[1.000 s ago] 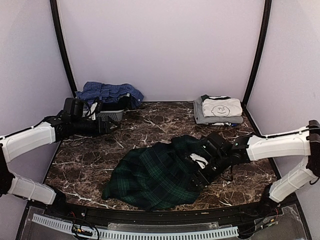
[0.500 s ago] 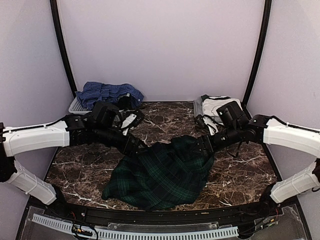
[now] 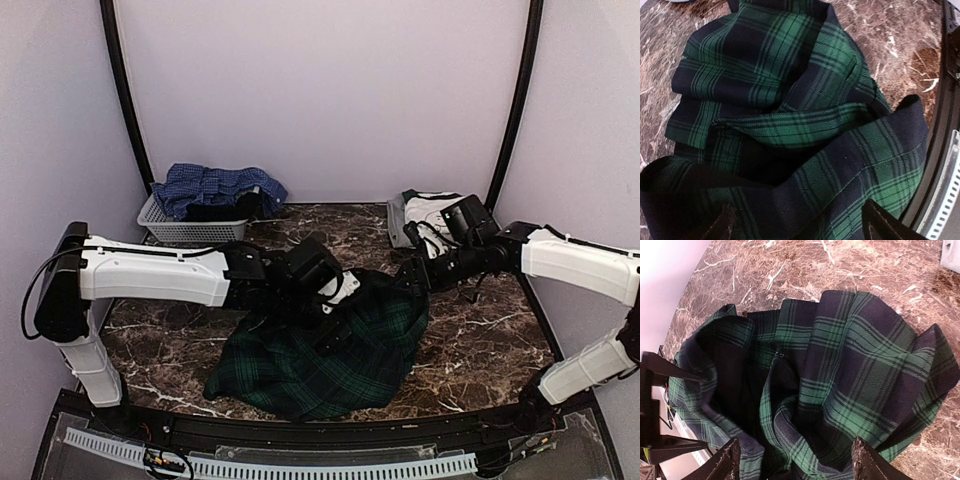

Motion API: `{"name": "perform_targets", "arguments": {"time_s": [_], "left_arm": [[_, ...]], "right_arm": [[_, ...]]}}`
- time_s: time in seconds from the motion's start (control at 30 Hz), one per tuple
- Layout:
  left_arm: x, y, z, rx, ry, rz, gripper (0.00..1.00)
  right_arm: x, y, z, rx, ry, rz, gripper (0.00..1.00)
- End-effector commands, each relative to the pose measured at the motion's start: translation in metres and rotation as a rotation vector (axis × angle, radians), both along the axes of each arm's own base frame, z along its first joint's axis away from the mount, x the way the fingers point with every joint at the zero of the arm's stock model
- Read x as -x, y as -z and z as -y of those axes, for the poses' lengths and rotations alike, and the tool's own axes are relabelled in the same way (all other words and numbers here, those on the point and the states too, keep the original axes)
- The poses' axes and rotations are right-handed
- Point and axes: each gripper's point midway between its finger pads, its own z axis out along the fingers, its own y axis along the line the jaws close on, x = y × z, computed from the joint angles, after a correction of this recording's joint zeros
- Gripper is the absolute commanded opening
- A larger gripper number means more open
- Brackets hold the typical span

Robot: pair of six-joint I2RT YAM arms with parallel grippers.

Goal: Fold and stack the mixed laundry pile
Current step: Flatten out the crumpled skirt at the center of the board.

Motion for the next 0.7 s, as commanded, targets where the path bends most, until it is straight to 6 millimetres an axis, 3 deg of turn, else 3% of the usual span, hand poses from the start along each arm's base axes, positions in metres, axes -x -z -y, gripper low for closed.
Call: {"name": "perform_targets", "arguments": {"time_s": [0.0, 0.07, 0.27, 0.33, 0.47, 0.6, 0.63, 0.67], "left_arm": [[-0.017, 0.003, -0.006, -0.098, -0.103, 0.049, 0.82], [-0.017, 0.007, -0.003, -0.123, -0.112, 0.056, 0.75], [-0.015, 0.017, -0.007, -0.174, -0.115, 0.056, 0.24], [-0.015, 0.016, -0.010, -0.179, -0.118, 0.066, 0.15], [-0.015, 0.012, -0.011, -0.162, -0.117, 0.076, 0.01], [-0.008, 0.004, -0.015, -0.111, -0.108, 0.069, 0.00], [-0.008, -0.011, -0.011, -0.047, -0.103, 0.081, 0.00], [-0.004, -0.005, -0.018, -0.048, -0.101, 0.077, 0.00]], "right_arm": [[0.001, -0.009, 0.007, -0.031, 0.006, 0.022, 0.73], [0.002, -0.008, 0.008, -0.031, 0.006, 0.020, 0.73], [0.002, -0.004, 0.011, -0.025, 0.009, 0.018, 0.73], [0.002, -0.003, 0.012, -0.025, 0.009, 0.017, 0.73], [0.004, -0.003, 0.009, -0.041, -0.010, 0.008, 0.73], [0.016, -0.014, -0.019, -0.191, -0.142, -0.016, 0.70], [0.020, -0.016, -0.026, -0.233, -0.179, -0.033, 0.70], [0.022, -0.017, -0.032, -0.261, -0.206, -0.048, 0.70]]}}
